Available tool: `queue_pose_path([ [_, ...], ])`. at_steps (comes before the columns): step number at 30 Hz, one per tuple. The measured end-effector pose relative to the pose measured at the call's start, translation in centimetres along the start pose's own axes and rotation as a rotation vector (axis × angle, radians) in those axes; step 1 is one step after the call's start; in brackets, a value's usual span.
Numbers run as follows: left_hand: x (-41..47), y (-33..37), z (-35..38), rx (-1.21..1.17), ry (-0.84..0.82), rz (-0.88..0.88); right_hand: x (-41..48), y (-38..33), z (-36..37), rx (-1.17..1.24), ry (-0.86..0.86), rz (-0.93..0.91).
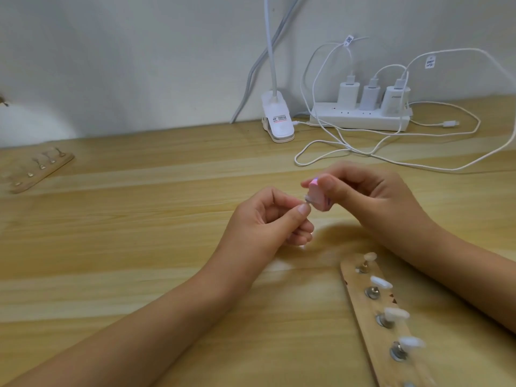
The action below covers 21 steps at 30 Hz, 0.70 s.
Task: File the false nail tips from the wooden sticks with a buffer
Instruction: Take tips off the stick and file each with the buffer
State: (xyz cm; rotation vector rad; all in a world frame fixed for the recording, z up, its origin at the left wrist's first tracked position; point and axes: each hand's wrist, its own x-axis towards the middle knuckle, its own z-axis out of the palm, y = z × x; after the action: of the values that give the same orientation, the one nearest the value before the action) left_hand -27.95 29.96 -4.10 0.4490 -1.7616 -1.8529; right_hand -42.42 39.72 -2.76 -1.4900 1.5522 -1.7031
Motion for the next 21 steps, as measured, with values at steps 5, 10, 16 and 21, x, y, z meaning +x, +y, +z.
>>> queue_pose_path([
  [5,0.00,0.00,-0.01,-0.016,0.007,0.000,-0.06,0.27,-0.10,0.002,-0.005,-0.018],
  [10,0.01,0.01,0.02,-0.011,0.019,-0.011,-0.19,0.50,-0.16,0.011,0.012,-0.042],
  [16,0.01,0.01,0.04,-0.048,0.030,-0.006,0.15,0.95,-0.26,-0.058,0.038,0.031],
  [21,0.15,-0.05,-0.12,-0.075,0.018,-0.025,-0.13,0.71,-0.40,0.097,0.079,-0.083],
])
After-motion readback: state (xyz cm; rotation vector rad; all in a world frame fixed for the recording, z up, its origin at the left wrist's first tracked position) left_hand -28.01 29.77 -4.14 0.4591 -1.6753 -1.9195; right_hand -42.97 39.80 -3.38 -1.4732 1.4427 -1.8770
